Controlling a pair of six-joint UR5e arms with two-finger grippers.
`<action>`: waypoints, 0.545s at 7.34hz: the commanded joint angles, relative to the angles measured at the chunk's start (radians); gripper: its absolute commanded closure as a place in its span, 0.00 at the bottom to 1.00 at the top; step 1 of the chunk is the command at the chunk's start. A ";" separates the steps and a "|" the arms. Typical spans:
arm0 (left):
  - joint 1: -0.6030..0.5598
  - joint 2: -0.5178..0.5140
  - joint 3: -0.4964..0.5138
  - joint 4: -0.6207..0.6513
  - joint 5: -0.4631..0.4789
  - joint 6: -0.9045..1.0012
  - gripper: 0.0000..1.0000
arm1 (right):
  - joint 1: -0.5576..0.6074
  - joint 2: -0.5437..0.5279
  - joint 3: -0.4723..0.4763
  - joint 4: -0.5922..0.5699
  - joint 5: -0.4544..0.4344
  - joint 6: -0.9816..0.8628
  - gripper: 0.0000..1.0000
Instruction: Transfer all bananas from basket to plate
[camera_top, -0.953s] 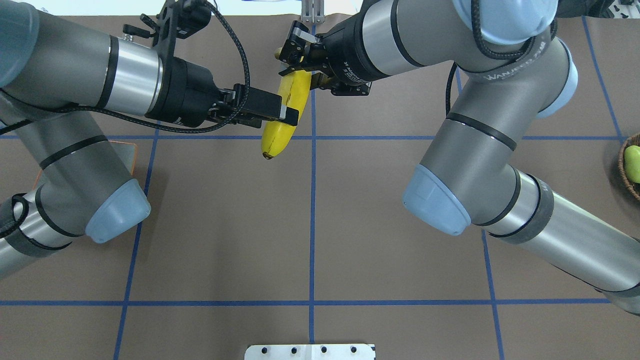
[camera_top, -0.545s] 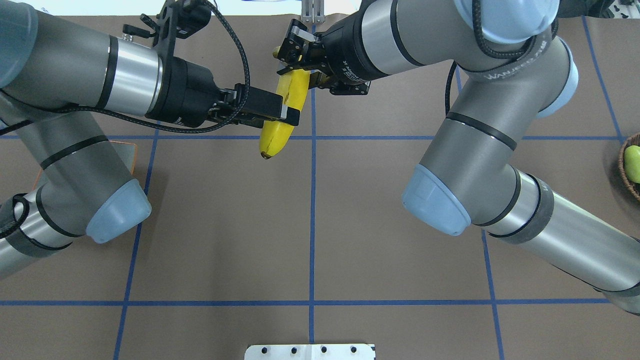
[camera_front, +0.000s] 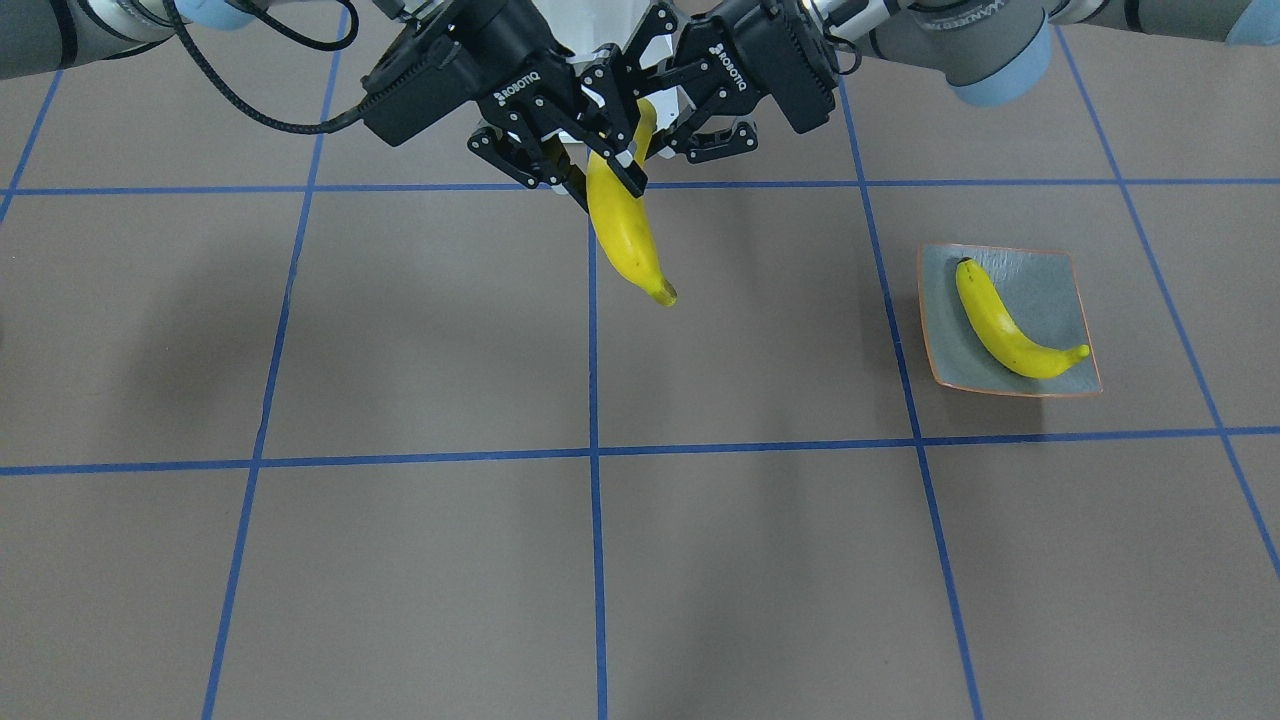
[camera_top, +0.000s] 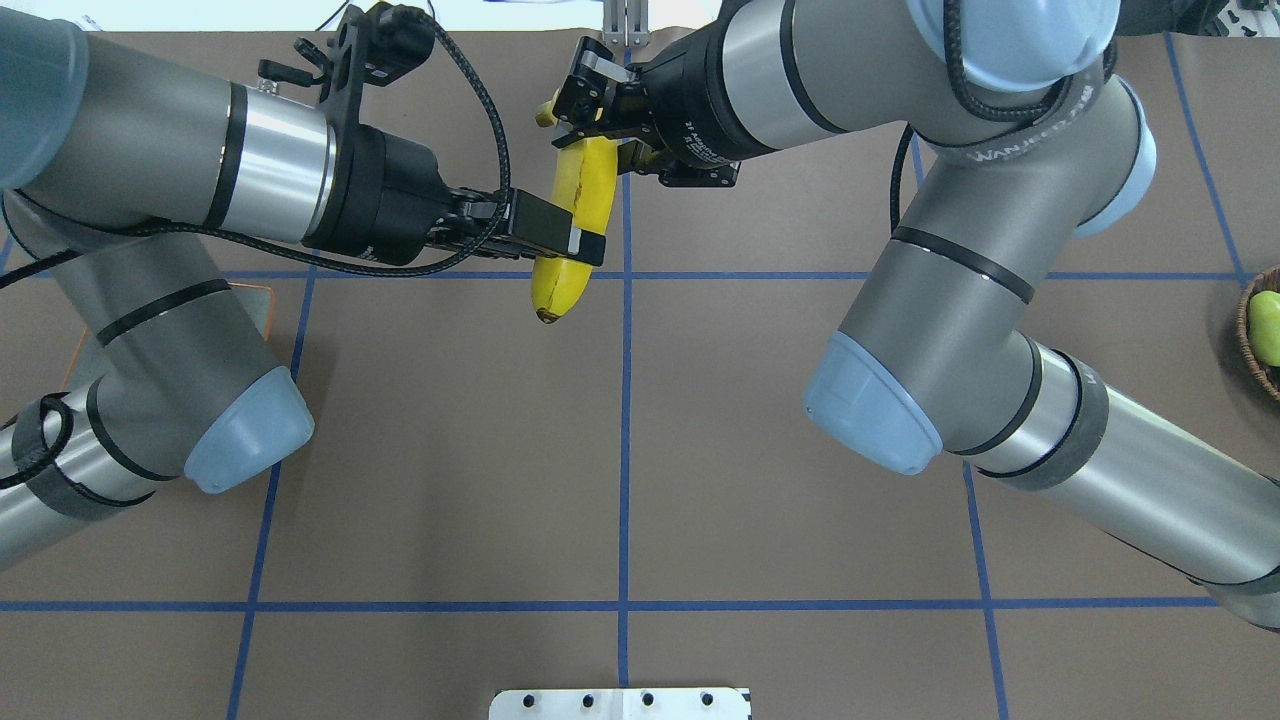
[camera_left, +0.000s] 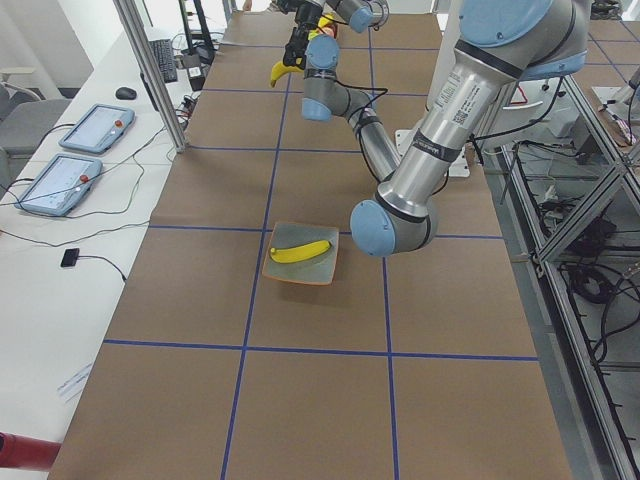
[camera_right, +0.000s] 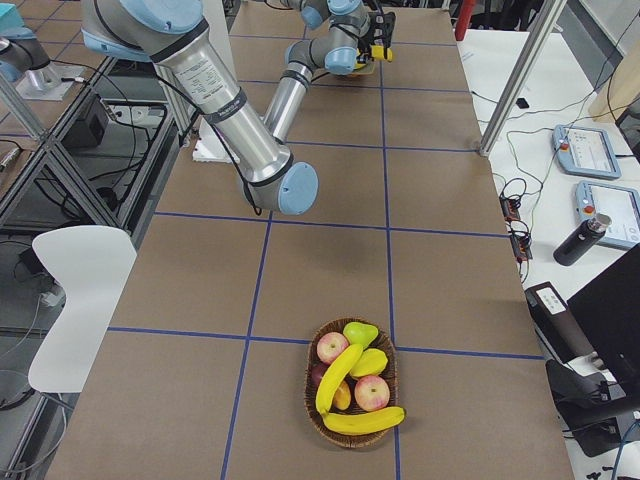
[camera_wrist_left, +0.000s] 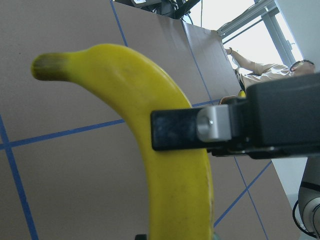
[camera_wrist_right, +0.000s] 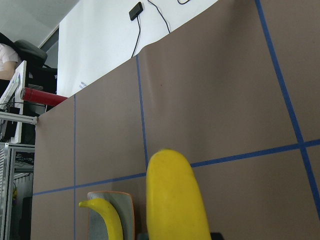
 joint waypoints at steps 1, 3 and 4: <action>0.000 0.011 0.002 -0.004 0.000 0.002 1.00 | 0.004 -0.004 0.012 0.000 -0.020 -0.040 0.00; 0.000 0.052 0.001 0.006 -0.001 0.002 1.00 | 0.035 -0.030 0.014 -0.003 -0.007 -0.049 0.00; -0.003 0.119 -0.005 0.007 -0.006 0.002 1.00 | 0.056 -0.078 0.016 -0.003 -0.004 -0.110 0.00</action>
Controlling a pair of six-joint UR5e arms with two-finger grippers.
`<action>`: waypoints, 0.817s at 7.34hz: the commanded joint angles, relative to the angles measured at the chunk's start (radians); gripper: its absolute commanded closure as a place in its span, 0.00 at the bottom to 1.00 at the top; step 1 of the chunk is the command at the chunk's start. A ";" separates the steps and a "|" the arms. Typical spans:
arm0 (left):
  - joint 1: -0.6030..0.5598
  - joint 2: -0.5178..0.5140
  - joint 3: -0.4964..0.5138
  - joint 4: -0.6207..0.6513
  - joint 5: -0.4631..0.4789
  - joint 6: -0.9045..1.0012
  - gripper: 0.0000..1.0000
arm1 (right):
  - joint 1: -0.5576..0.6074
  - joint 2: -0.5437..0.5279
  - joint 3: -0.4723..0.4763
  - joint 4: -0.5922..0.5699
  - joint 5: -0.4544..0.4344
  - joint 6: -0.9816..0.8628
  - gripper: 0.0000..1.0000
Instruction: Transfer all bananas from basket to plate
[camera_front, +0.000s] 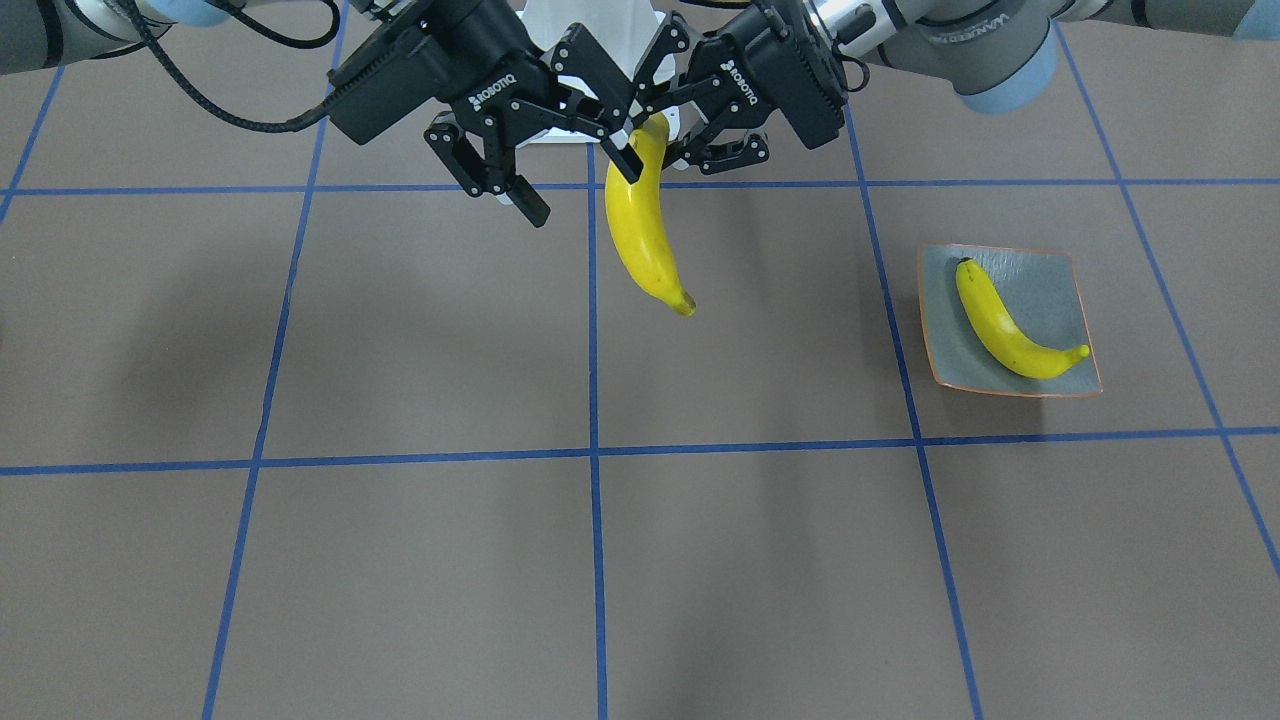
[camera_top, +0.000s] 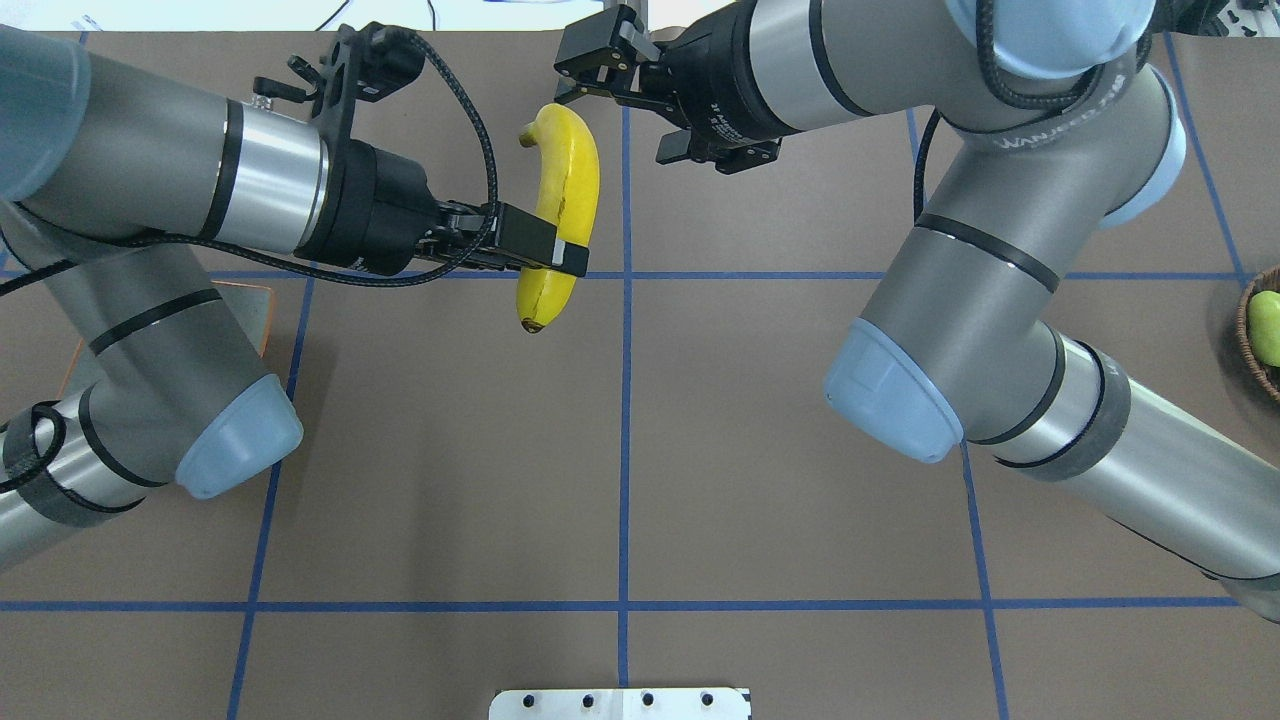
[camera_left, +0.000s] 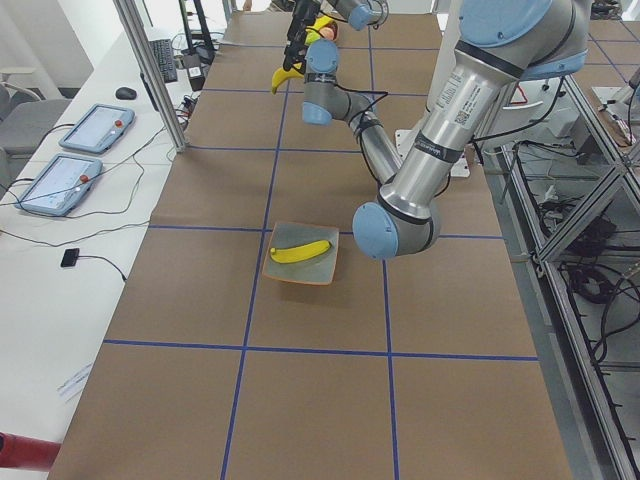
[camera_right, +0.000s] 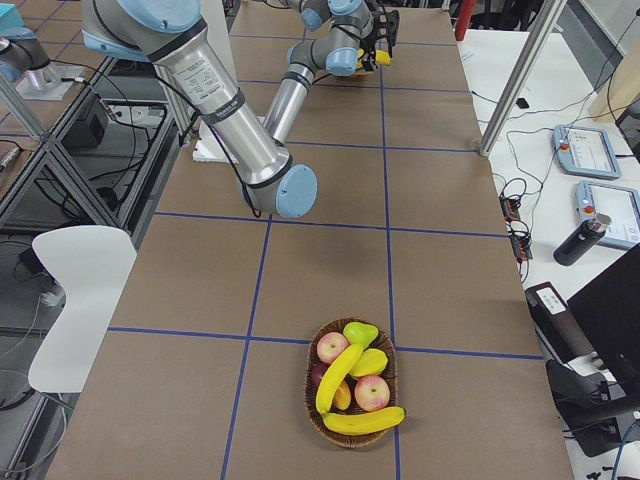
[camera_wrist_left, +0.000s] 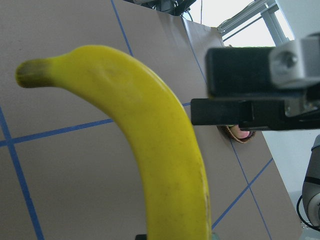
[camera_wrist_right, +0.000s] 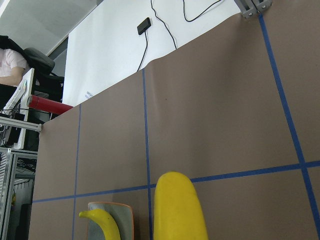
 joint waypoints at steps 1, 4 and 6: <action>-0.013 0.134 -0.011 0.005 -0.003 0.000 1.00 | 0.054 -0.095 -0.002 -0.004 0.022 -0.104 0.00; -0.096 0.343 -0.034 0.003 0.007 0.020 1.00 | 0.198 -0.246 -0.022 -0.062 0.124 -0.379 0.00; -0.122 0.464 -0.034 0.003 0.008 0.128 1.00 | 0.279 -0.306 -0.022 -0.169 0.157 -0.613 0.00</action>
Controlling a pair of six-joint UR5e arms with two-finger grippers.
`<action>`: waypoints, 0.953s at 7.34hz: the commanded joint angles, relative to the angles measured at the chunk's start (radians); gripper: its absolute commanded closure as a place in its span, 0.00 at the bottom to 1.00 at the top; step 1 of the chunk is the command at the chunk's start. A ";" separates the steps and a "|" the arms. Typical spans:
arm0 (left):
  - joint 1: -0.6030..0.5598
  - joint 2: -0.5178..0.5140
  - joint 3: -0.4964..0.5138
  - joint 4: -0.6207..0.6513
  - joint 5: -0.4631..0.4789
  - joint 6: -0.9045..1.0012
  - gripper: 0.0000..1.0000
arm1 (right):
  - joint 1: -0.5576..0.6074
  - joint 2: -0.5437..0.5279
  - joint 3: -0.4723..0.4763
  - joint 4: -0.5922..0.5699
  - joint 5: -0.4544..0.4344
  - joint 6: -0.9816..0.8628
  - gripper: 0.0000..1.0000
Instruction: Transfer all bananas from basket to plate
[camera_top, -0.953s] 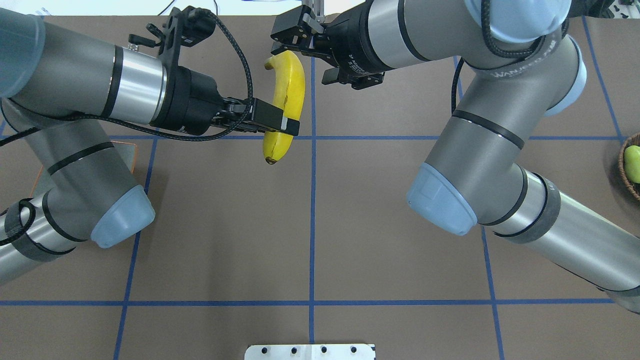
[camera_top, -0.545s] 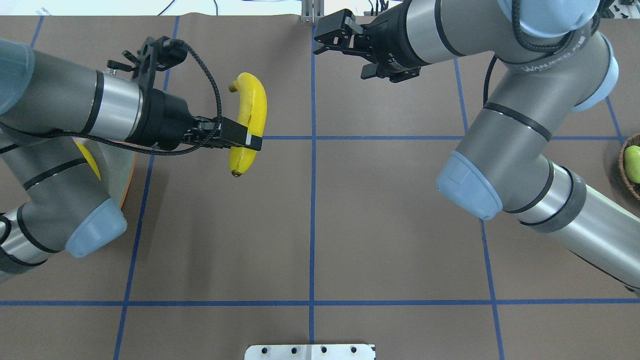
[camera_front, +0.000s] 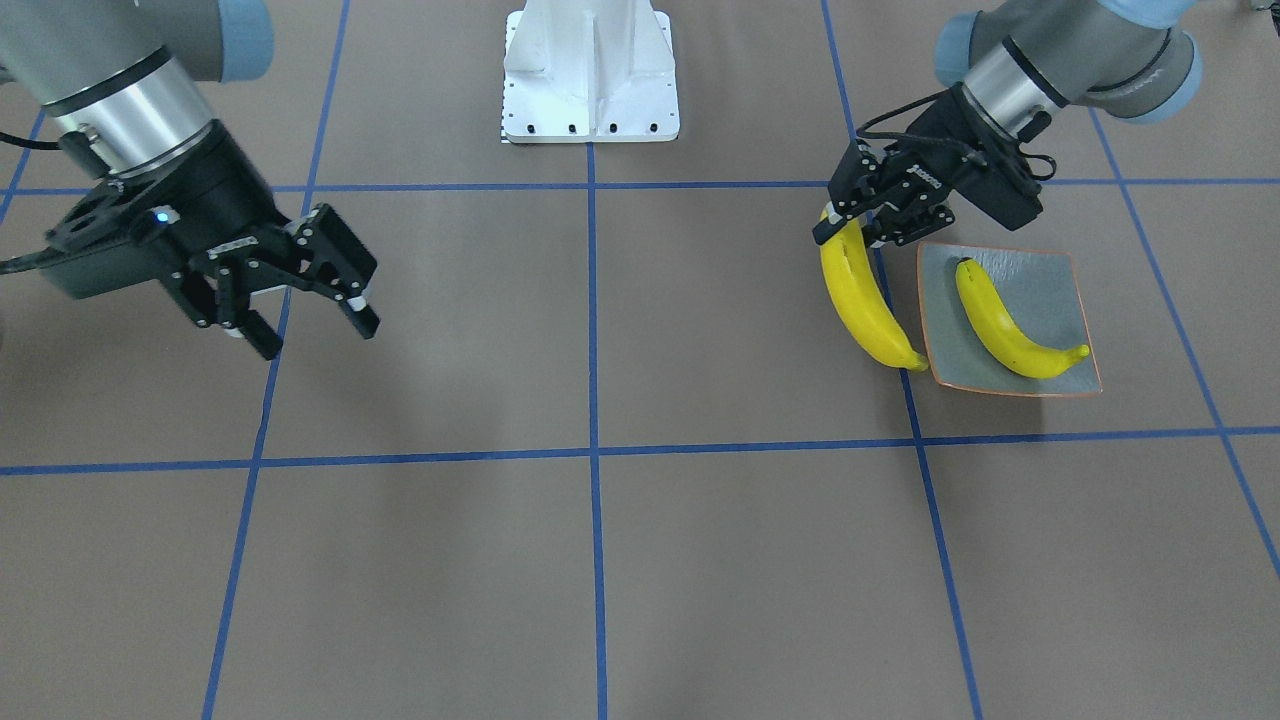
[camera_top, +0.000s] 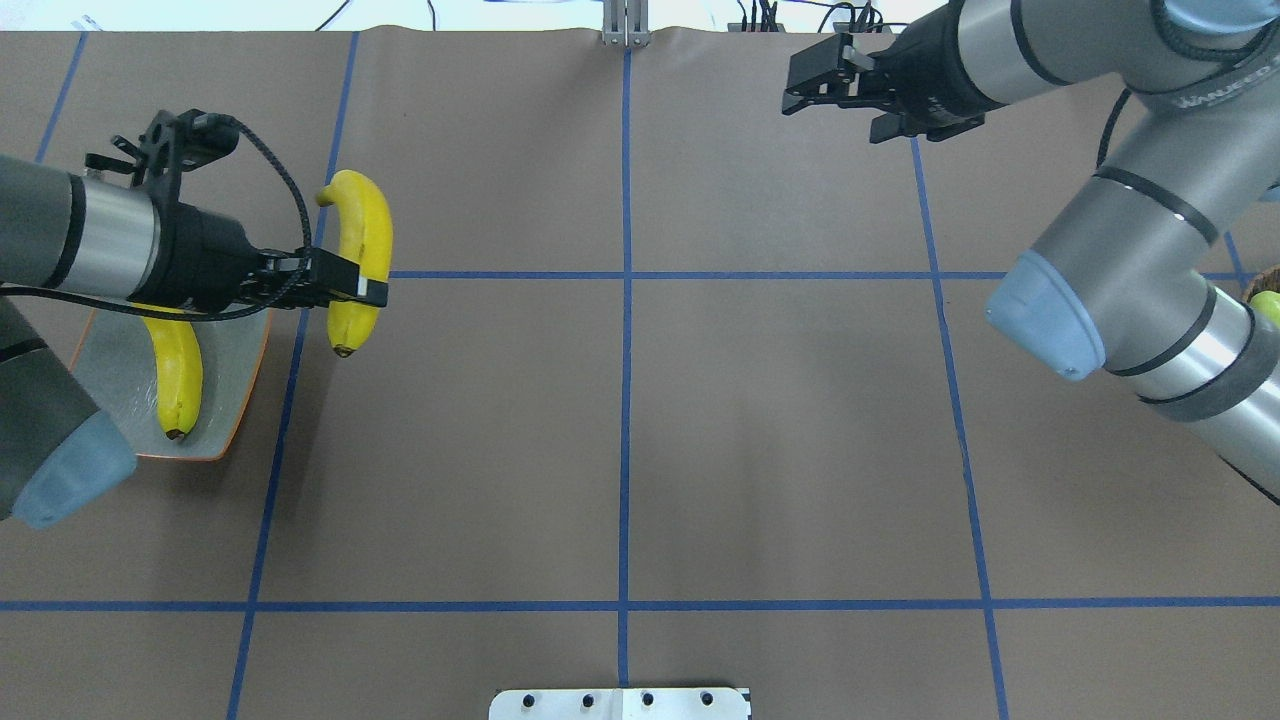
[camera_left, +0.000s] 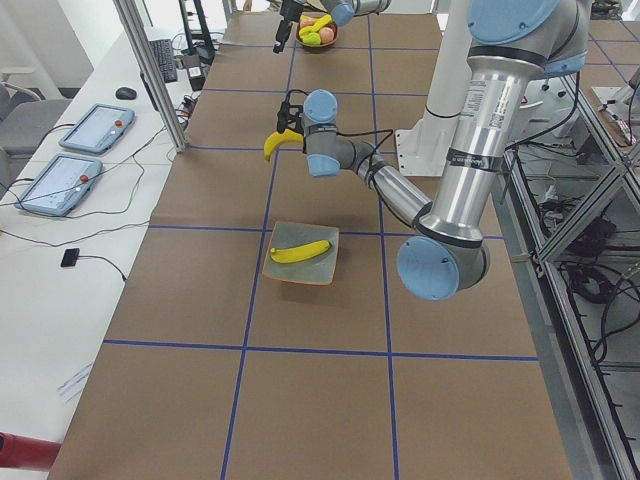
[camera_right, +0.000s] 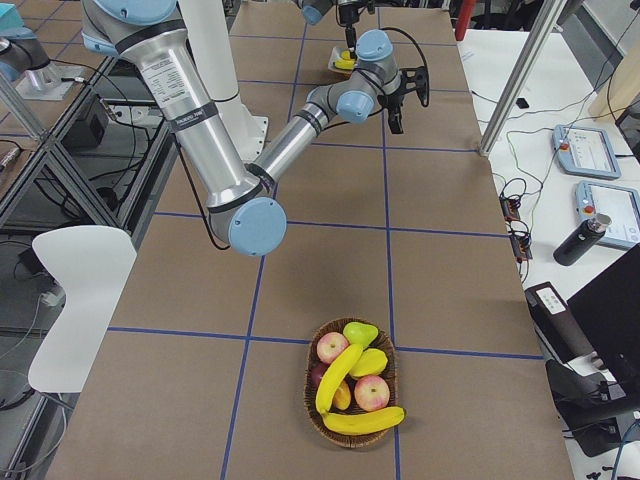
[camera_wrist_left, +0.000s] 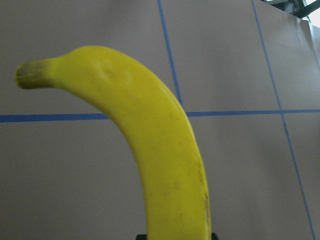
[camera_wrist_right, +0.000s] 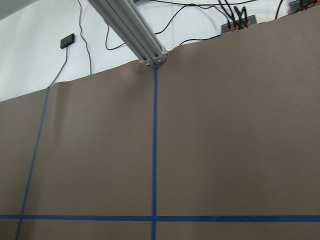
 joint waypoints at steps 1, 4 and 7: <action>-0.039 0.137 -0.001 0.000 0.001 0.128 1.00 | 0.097 -0.078 -0.007 -0.066 0.049 -0.237 0.00; -0.032 0.306 -0.003 0.003 0.129 0.225 1.00 | 0.276 -0.169 -0.090 -0.063 0.218 -0.593 0.00; 0.066 0.276 -0.006 0.168 0.243 0.228 1.00 | 0.295 -0.175 -0.102 -0.061 0.229 -0.619 0.00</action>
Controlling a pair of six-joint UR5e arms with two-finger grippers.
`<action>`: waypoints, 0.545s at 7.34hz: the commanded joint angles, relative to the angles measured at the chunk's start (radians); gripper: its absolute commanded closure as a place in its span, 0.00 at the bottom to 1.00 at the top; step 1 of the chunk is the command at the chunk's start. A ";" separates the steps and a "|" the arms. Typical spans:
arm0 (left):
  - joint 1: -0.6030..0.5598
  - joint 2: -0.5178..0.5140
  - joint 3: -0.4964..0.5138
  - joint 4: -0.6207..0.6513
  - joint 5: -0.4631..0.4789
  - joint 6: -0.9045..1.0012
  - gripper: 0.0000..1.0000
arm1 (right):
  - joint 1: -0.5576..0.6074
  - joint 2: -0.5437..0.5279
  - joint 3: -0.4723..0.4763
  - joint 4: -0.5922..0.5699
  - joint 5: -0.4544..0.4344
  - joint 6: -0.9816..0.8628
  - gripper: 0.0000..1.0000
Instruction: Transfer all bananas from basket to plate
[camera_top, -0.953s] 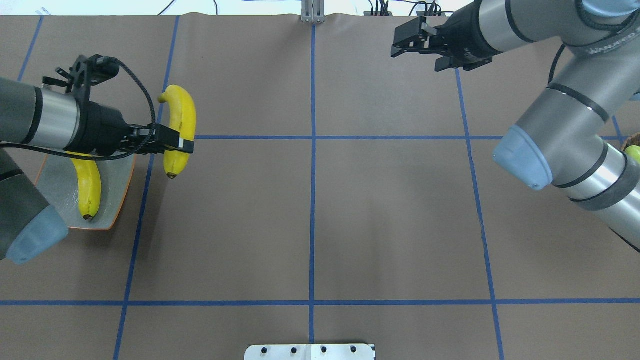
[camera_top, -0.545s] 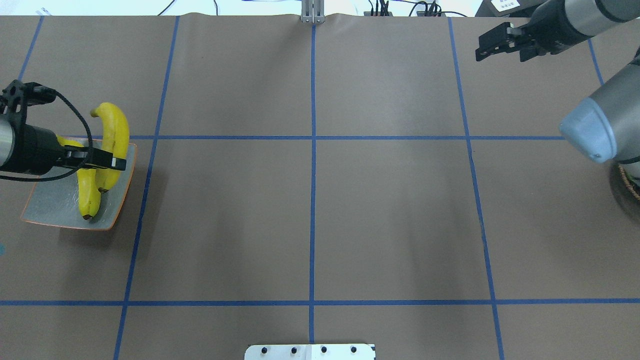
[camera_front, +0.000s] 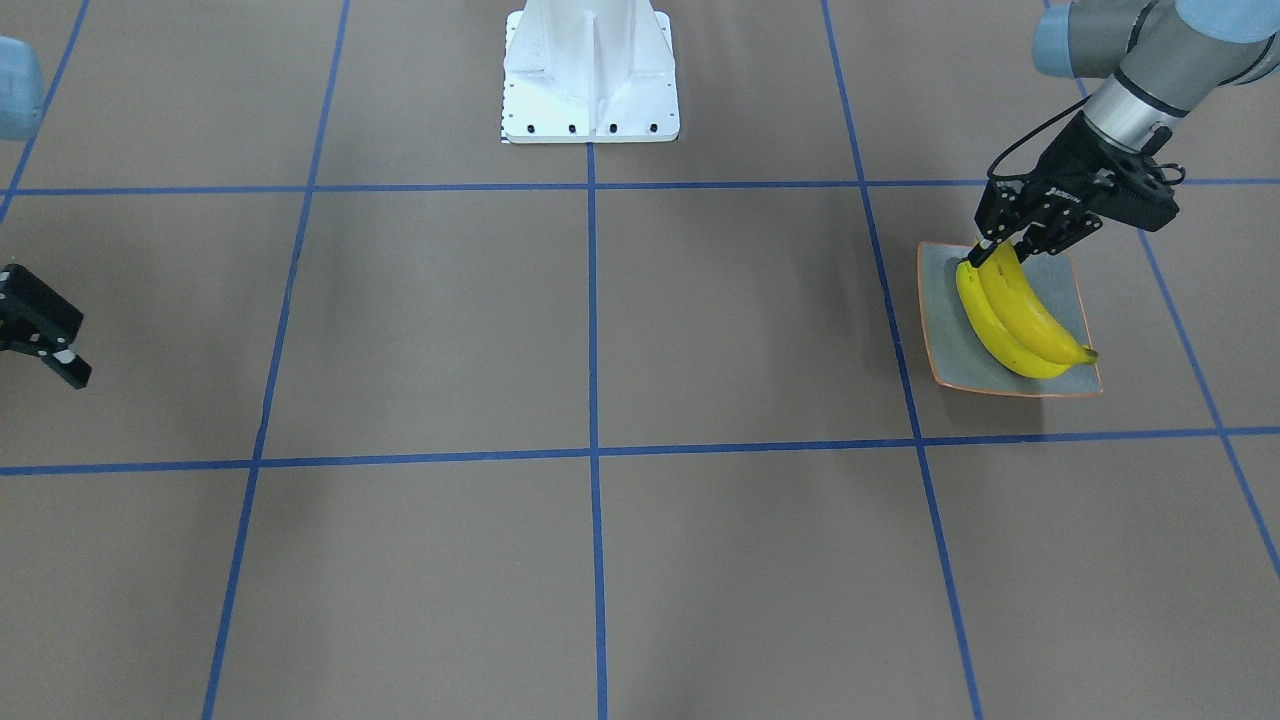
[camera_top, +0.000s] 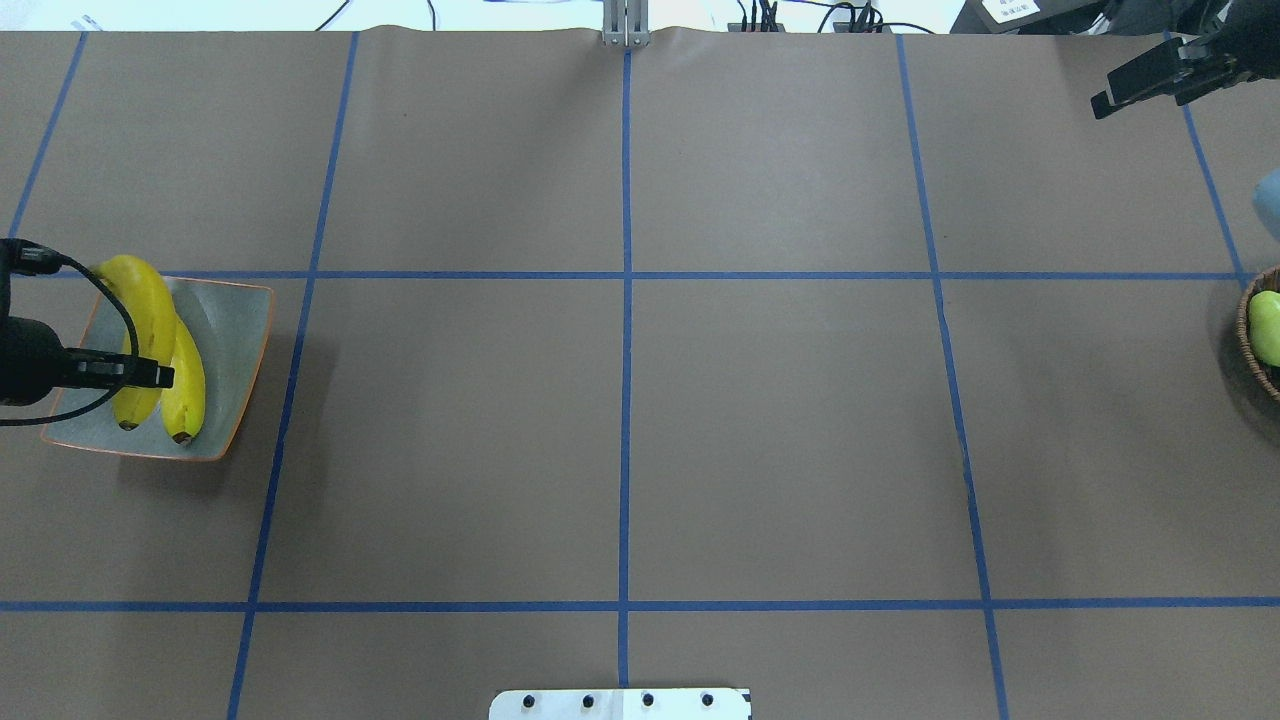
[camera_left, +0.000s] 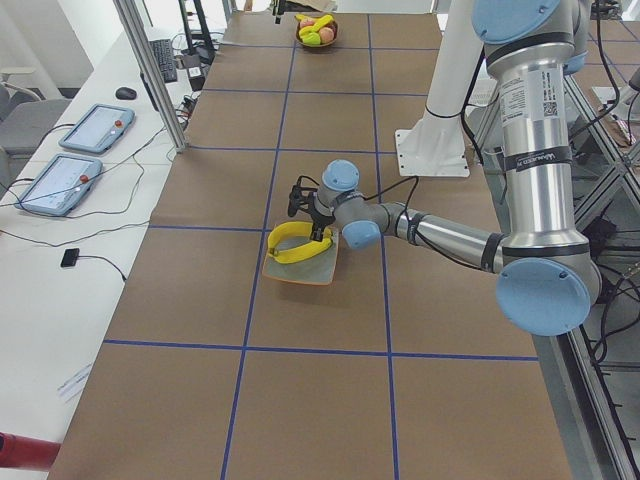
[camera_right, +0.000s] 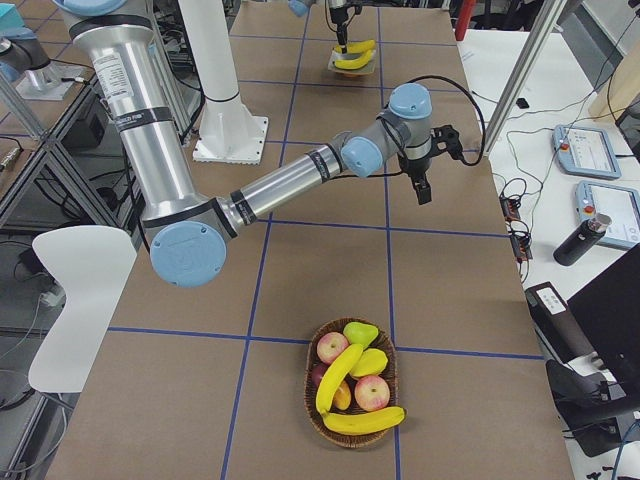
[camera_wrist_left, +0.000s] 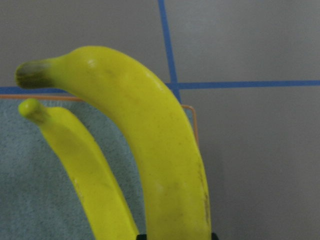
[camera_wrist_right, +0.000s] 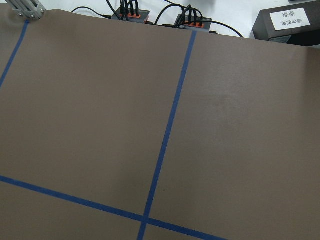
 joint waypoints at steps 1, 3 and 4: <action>0.043 -0.052 -0.001 0.114 0.059 0.014 0.82 | 0.007 -0.001 -0.005 0.000 0.008 -0.010 0.00; 0.054 -0.067 0.001 0.116 0.059 0.056 0.44 | 0.013 0.000 -0.011 0.002 0.010 -0.010 0.00; 0.059 -0.069 0.001 0.116 0.060 0.057 0.38 | 0.013 0.000 -0.011 0.002 0.010 -0.010 0.00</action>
